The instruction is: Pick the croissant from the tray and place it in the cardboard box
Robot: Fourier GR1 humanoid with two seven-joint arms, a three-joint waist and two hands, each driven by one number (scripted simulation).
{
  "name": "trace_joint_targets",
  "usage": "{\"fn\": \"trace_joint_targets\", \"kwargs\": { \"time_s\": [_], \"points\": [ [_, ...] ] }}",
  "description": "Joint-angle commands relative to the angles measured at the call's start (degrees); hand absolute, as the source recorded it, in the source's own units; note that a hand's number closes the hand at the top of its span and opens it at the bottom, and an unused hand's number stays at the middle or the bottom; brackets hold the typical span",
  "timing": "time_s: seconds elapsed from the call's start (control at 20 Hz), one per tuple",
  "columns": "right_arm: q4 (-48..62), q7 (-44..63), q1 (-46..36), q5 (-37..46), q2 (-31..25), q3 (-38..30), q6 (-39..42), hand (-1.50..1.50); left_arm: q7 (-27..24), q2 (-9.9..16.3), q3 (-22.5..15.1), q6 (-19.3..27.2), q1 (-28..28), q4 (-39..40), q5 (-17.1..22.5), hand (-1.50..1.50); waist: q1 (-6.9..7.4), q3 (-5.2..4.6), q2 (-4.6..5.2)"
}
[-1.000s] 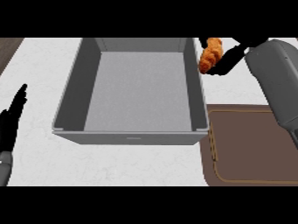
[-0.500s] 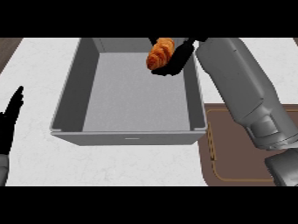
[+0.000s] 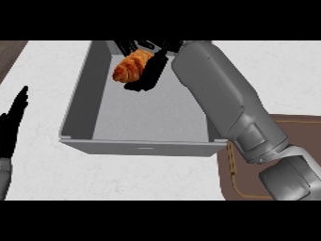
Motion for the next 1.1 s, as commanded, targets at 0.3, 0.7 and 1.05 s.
{"fn": "trace_joint_targets", "kwargs": {
  "time_s": [0.3,0.7,1.05],
  "points": [
    [3.6,9.3,1.5,-10.9,0.8,13.9,-8.9,1.5,1.4,-1.6,-2.2,0.2,-2.6,-0.6,-2.3,0.0,3.37,-0.05,0.45],
    [4.3,9.9,4.4,-18.7,0.8,18.9,-8.4,-1.5,-2.2,-2.5,-2.3,-0.2,-3.3,2.0,-2.3,0.0,4.83,-0.07,1.31],
    [0.0,6.5,3.9,-29.0,0.8,17.5,-12.2,-1.5,-0.2,0.0,-0.7,-3.1,-5.3,2.9,-1.0,0.0,4.36,-0.01,0.97]
  ]
}}
